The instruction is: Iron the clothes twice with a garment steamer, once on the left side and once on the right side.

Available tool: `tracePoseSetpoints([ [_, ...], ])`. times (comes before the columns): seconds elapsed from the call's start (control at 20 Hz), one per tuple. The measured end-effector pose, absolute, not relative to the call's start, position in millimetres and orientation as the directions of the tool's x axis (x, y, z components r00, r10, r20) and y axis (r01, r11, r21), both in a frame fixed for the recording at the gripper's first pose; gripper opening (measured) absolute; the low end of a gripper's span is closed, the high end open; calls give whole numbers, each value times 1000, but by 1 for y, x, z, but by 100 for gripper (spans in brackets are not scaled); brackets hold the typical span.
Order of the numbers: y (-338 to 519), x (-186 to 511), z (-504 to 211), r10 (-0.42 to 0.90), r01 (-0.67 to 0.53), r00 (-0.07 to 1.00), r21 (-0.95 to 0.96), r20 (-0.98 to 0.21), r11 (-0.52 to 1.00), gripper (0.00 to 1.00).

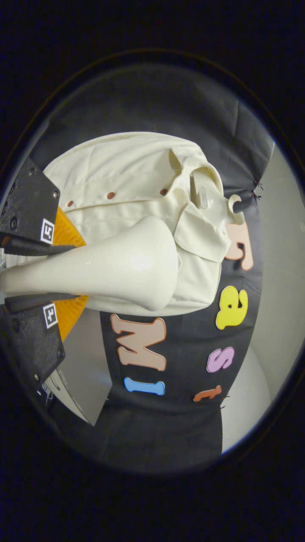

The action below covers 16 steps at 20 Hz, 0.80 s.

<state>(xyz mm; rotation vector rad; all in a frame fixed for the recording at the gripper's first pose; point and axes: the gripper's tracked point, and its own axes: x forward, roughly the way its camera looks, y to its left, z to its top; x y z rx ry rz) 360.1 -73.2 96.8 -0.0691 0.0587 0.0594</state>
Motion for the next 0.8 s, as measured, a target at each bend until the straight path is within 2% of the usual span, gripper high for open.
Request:
tracePoseSetpoints([
  [0.3,-68,384,116,84,-88,995,-56,-59,995,36],
  [0.8,-78,394,75,25,-42,989,-112,-144,993,37],
])
